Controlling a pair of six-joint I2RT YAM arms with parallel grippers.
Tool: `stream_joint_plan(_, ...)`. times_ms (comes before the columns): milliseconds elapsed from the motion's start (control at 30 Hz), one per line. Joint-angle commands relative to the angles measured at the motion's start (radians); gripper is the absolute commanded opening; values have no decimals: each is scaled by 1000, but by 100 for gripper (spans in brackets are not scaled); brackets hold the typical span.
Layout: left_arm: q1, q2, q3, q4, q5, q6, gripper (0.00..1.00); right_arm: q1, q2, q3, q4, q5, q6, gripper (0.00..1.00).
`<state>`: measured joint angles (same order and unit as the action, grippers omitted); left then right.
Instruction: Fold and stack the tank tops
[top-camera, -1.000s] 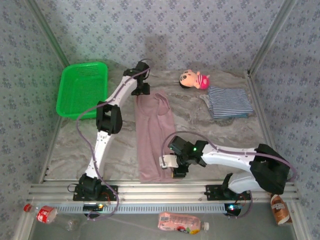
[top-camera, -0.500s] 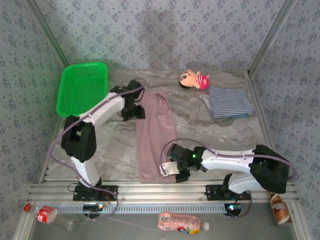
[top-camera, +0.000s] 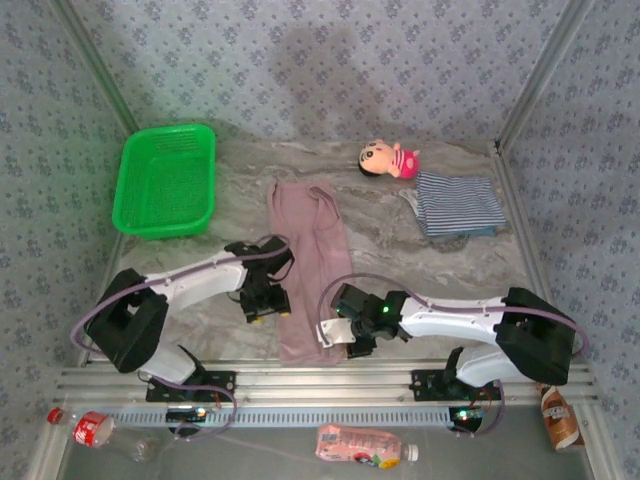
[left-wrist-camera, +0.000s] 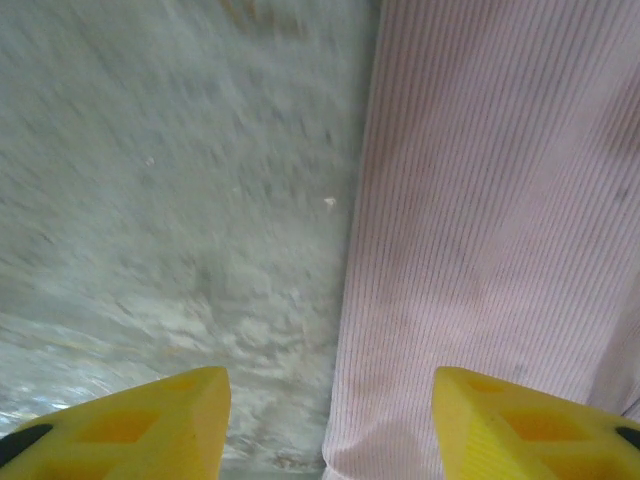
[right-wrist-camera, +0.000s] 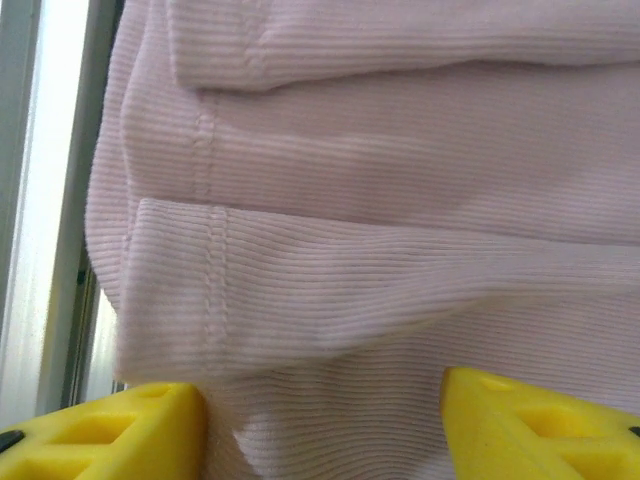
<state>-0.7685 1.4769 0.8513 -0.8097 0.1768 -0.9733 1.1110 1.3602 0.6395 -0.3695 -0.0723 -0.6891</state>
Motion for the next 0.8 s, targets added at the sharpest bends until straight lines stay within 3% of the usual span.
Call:
stream_joint_plan(0, -63, -61, -60, 53, 55, -157, 55, -4, -31, 22, -55, 10, -20, 64)
stream_joint_plan(233, -198, -103, -144, 125, 80, -312, 54, -5, -134, -27, -186, 11, -40, 64)
stream_joint_plan(367, -231, -74, -156, 208, 91, -351, 53, -2, -121, -52, -152, 8, -37, 63)
stream_joint_plan(767, -305, -30, -148, 156, 97, -365, 42, 29, -13, -54, -43, 11, -20, 57)
